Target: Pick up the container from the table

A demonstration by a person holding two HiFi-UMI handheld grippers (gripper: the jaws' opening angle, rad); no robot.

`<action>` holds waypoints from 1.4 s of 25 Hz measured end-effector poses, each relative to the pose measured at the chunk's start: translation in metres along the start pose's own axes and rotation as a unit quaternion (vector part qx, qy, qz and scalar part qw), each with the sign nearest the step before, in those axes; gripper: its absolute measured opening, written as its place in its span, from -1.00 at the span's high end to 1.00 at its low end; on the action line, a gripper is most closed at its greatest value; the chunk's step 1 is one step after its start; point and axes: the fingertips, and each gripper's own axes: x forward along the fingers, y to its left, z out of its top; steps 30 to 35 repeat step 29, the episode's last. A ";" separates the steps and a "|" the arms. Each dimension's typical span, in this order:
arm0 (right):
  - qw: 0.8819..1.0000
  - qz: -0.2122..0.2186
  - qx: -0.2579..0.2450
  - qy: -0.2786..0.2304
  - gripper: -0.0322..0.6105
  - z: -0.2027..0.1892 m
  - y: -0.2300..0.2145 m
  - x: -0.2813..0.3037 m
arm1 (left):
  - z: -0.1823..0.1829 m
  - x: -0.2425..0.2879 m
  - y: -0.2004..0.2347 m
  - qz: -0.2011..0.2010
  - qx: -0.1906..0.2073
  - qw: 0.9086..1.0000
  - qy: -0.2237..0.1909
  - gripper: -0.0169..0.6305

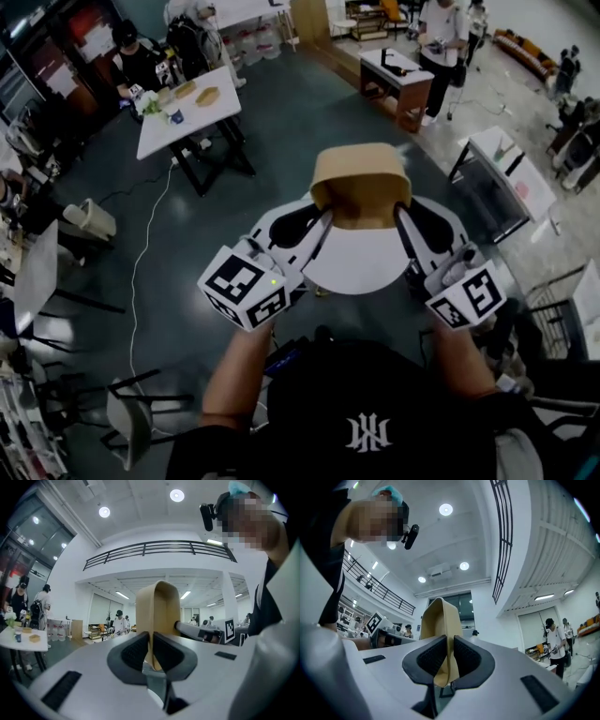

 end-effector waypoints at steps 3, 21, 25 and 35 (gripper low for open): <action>1.000 0.016 0.007 0.006 0.68 -0.002 0.003 0.004 | 0.002 -0.002 0.003 0.018 0.000 1.000 0.005 0.85; 0.995 0.073 0.044 0.052 0.68 -0.027 0.005 -0.003 | -0.028 -0.009 -0.002 0.075 -0.032 0.996 0.034 0.85; 0.995 0.079 0.045 0.051 0.68 -0.031 0.009 -0.010 | -0.036 -0.012 -0.009 0.081 -0.035 0.995 0.040 0.85; 0.994 0.080 0.045 0.052 0.68 -0.029 0.013 -0.006 | -0.036 -0.016 -0.005 0.081 -0.037 0.995 0.041 0.85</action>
